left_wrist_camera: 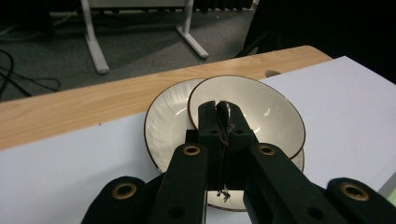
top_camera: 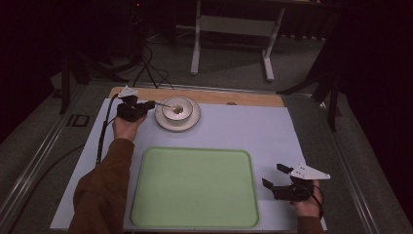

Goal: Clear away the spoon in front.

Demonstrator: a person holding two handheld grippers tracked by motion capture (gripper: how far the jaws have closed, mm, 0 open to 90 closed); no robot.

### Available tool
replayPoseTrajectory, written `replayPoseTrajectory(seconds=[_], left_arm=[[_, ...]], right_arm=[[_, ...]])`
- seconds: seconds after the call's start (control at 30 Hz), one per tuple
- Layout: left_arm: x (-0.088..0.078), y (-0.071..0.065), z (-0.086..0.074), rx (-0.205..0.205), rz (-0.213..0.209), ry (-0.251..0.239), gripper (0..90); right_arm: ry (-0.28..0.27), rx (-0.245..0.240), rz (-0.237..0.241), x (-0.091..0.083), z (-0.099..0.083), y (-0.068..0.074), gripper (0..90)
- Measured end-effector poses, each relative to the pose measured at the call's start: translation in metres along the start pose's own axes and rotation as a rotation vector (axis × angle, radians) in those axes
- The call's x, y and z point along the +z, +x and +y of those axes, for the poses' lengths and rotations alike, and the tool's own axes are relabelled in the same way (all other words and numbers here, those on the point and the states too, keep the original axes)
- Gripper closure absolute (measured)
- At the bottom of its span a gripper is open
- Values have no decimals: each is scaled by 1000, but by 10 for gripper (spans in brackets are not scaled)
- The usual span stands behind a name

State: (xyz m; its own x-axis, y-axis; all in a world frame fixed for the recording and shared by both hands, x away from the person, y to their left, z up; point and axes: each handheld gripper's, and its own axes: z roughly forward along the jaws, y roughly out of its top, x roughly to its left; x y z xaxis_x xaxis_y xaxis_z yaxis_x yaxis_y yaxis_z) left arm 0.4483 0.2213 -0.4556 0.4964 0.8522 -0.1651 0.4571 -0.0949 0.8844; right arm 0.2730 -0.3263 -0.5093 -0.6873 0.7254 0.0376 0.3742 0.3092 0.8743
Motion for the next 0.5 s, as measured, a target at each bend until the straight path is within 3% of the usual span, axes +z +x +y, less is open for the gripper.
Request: replayPoseTrajectory(seconds=[0.13, 0.5], left_arm=[[-1, -4, 1, 26, 0, -2, 894], [-10, -10, 6, 45, -1, -42, 896]], right_arm=[[-1, 0, 0, 0, 0, 0, 145], [0, 0, 1, 0, 0, 0, 145]])
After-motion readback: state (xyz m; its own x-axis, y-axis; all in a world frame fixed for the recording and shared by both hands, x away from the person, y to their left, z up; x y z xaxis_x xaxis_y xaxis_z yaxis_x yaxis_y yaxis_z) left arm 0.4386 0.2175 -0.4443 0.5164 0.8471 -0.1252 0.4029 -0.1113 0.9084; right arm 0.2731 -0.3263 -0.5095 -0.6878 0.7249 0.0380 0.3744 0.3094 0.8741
